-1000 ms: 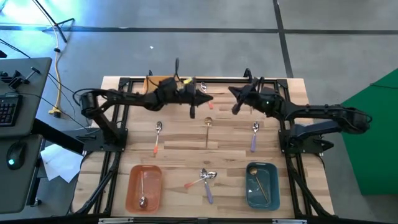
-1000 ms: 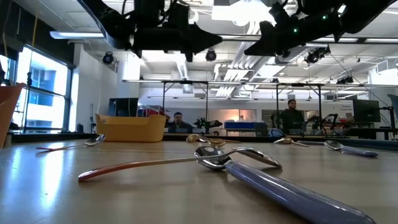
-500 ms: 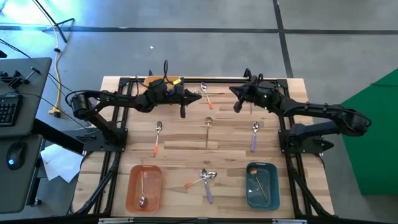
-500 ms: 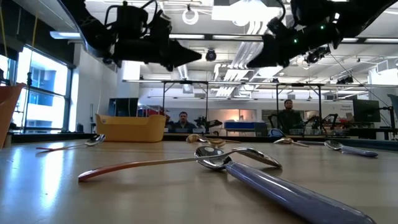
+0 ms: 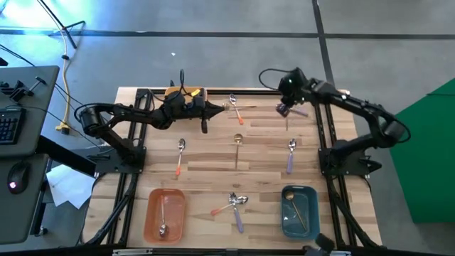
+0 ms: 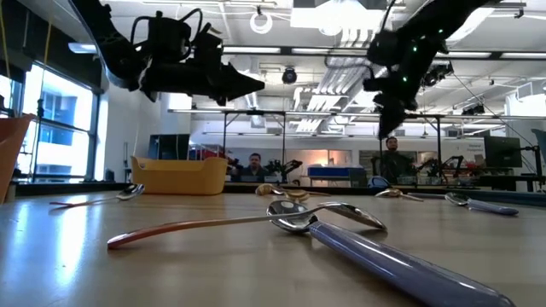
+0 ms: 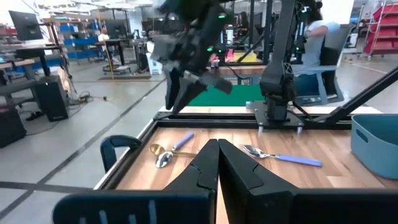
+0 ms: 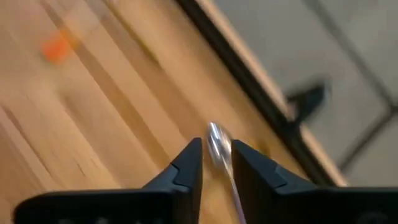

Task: Sort silverware by color (type)
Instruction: Put the purple spoon into the yellow bin

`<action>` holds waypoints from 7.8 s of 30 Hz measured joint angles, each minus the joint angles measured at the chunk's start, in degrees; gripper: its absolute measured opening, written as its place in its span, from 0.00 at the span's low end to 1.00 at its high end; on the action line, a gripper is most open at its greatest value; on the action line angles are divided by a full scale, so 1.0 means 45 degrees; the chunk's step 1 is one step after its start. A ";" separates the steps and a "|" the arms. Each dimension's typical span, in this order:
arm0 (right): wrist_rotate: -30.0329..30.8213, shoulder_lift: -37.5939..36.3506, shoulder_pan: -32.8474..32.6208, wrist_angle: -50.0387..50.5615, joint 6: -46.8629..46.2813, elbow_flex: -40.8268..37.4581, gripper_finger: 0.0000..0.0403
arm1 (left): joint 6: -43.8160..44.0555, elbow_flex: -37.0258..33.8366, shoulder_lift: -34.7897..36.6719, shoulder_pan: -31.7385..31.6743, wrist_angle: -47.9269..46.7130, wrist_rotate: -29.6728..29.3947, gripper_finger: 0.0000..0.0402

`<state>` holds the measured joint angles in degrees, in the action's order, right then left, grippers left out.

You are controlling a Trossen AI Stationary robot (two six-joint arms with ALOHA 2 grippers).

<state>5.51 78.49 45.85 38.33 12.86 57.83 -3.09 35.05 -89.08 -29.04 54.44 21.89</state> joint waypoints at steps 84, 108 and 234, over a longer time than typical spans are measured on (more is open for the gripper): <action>0.1362 0.7244 0.1758 0.4978 0.2911 0.3862 0.54 | 0.0646 -0.1972 -0.0010 -0.1219 0.2800 0.0680 0.00; 0.0195 1.0402 0.0902 0.9668 0.1457 0.9738 0.49 | 0.0646 -0.1972 -0.0010 -0.1219 0.2917 0.0680 0.00; 0.0065 0.7939 0.2244 0.6334 0.2286 0.5114 0.39 | 0.0971 -0.2186 -0.0005 -0.1219 0.3174 0.0680 0.00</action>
<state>5.80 114.22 55.94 66.84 23.14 80.84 1.28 25.21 -89.10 -34.52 68.73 24.95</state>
